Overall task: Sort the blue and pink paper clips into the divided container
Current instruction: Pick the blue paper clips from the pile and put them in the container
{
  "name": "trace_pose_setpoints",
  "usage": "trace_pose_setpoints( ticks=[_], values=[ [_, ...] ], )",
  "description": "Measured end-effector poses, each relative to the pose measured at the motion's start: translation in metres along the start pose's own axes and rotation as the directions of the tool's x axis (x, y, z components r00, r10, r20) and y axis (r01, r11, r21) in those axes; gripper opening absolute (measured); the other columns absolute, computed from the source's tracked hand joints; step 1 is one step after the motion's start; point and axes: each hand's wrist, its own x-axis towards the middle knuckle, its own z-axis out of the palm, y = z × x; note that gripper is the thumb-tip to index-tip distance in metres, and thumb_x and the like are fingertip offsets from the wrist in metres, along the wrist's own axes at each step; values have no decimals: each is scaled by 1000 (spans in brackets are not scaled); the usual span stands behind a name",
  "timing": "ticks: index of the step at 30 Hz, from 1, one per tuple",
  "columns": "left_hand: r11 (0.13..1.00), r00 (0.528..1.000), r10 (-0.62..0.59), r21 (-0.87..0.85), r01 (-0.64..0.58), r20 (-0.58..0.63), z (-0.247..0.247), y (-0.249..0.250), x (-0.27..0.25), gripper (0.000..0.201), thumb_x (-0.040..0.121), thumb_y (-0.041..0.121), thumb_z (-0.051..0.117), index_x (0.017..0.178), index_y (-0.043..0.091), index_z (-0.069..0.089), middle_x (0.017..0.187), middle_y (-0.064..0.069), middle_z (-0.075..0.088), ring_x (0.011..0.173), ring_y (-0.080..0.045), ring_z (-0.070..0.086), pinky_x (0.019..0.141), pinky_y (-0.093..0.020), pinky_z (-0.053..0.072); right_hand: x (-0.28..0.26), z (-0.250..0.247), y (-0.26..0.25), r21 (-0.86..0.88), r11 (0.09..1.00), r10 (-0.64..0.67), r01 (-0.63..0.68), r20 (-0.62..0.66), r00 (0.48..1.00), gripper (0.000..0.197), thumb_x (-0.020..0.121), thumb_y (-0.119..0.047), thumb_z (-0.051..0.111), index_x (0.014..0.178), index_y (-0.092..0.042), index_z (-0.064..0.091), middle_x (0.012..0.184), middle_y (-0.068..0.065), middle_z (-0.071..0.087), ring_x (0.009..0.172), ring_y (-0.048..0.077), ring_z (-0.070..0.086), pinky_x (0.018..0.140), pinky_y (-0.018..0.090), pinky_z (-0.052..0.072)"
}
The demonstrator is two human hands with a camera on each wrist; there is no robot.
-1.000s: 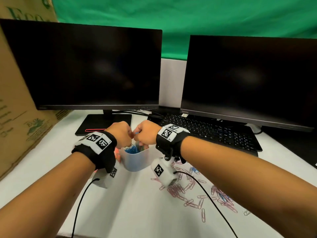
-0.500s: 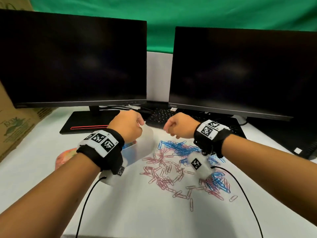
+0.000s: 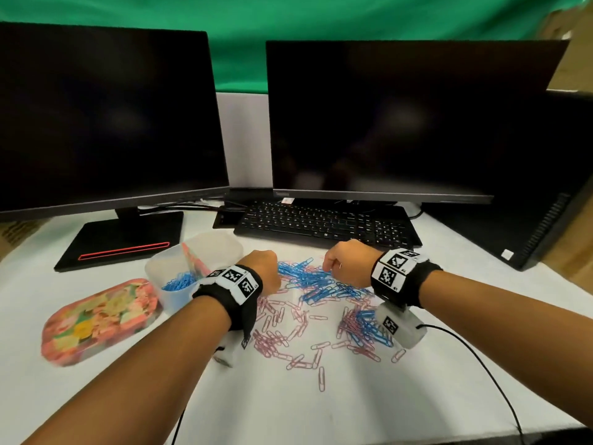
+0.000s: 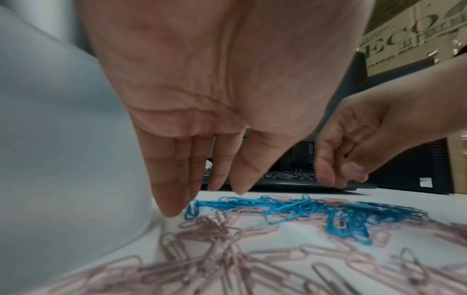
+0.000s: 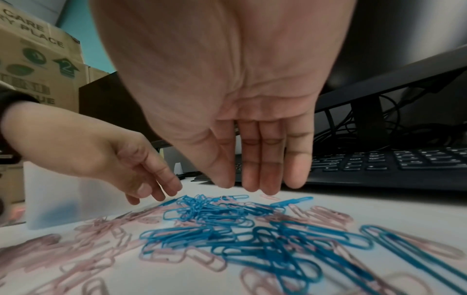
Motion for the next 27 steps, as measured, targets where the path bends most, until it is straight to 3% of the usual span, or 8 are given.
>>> trace_pose_setpoints(
  ticks=[3, 5, 7, 9, 13, 20, 23, 27],
  values=[
    [998, 999, -33, 52, 33, 15, 1, -5, 6, 9, 91, 12, 50, 88, 8, 58, 103, -12, 60, 92, -28, 60, 76, -31, 49, -1, 3, 3, -10, 1000, -26, 26, -3, 1000, 33, 90, -10, 46, 109, -18, 72, 116, 4, 69, 106, 25, 64, 92, 37, 53],
    [995, 998, -64, 71, 64, -3, 1, -10, 11, 14, 88, 12, 54, 75, 9, 51, 96, -11, 59, 83, -27, 56, 72, -31, 49, 0, 5, 1, -25, 999, -37, 37, 11, 999, 34, 90, -8, 47, 110, -19, 71, 118, 3, 68, 107, 25, 63, 92, 37, 53],
    [995, 997, -71, 69, 74, -42, 2, -15, 15, 8, 87, 17, 59, 85, 9, 59, 101, -11, 64, 86, -28, 60, 77, -33, 53, 4, 8, 0, -36, 998, -48, 49, 19, 999, 33, 89, -8, 49, 110, -21, 71, 118, 2, 68, 106, 24, 63, 92, 37, 54],
    [995, 992, -78, 51, 83, -97, 2, -16, 19, 16, 86, 21, 62, 97, 10, 66, 105, -10, 66, 92, -28, 64, 82, -35, 56, 9, 11, -2, -32, 998, -47, 48, 16, 999, 30, 87, -9, 52, 106, -22, 72, 113, 2, 69, 101, 24, 65, 89, 37, 55],
    [995, 984, -103, -3, 104, -147, 4, -13, 24, 19, 83, 21, 64, 100, 14, 68, 105, -9, 68, 94, -29, 66, 84, -37, 57, 15, 16, -10, -76, 996, -39, 39, -7, 999, 18, 82, -13, 61, 93, -21, 73, 97, 0, 71, 89, 24, 67, 80, 37, 58],
    [988, 986, -143, -77, 136, -90, 4, -14, 24, 26, 86, 10, 56, 111, 10, 65, 116, -12, 65, 103, -30, 64, 87, -35, 55, 15, 21, -20, -189, 982, -17, 23, 32, 999, 23, 87, -6, 46, 91, -3, 69, 93, 13, 71, 87, 30, 67, 71, 34, 55],
    [981, 987, -157, -118, 151, -44, 4, -17, 26, 31, 86, 10, 57, 117, 10, 63, 121, -11, 63, 109, -29, 62, 92, -34, 53, 10, 17, -18, -142, 989, -40, 46, 44, 998, 24, 89, -7, 44, 93, -3, 67, 96, 11, 70, 87, 29, 65, 70, 35, 53],
    [982, 989, -151, -119, 150, 1, 6, -15, 26, 29, 88, 11, 57, 116, 7, 64, 121, -11, 64, 109, -28, 62, 91, -31, 53, 2, 7, -8, 75, 996, -49, 52, -35, 998, 22, 83, -6, 47, 87, -8, 68, 91, 6, 72, 85, 23, 66, 77, 37, 58]
  ],
)
